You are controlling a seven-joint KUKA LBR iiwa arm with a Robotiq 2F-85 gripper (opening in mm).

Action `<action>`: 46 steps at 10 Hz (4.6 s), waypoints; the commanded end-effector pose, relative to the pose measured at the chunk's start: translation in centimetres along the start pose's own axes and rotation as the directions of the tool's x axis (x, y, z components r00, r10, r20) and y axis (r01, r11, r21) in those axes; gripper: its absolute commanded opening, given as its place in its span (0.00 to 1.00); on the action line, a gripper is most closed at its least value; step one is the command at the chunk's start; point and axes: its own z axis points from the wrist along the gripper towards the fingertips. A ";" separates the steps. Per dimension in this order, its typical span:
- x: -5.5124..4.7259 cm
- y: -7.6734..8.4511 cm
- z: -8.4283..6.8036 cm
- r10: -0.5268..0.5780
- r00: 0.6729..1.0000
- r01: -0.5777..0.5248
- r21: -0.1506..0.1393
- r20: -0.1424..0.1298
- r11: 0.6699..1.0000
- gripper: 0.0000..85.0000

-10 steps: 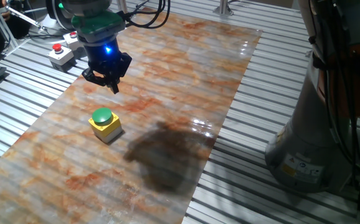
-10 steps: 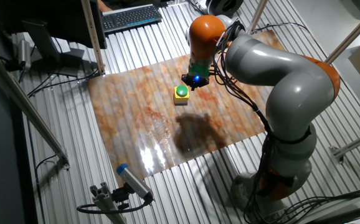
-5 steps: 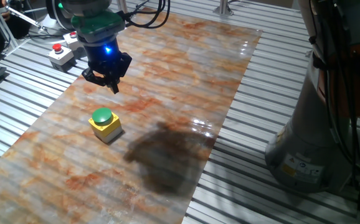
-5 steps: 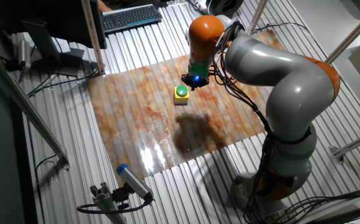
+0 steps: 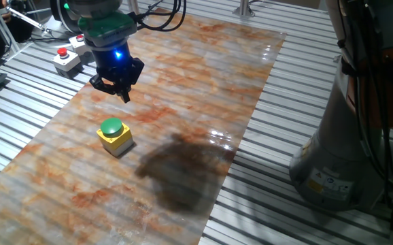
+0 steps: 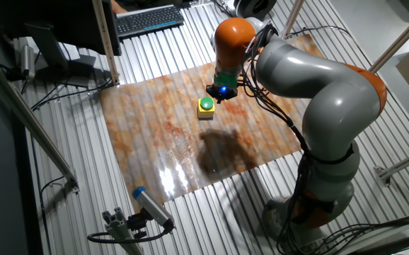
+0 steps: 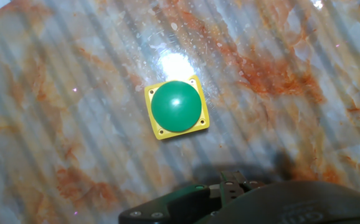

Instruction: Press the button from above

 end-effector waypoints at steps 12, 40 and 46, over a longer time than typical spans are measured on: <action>0.3 0.1 0.1 -0.001 1.000 0.001 0.004 0.006 1.000 0.00; 0.3 0.0 0.1 0.014 1.000 -0.014 0.025 0.009 1.000 0.00; 0.3 0.0 0.1 -0.078 0.997 0.078 0.051 0.001 0.996 0.00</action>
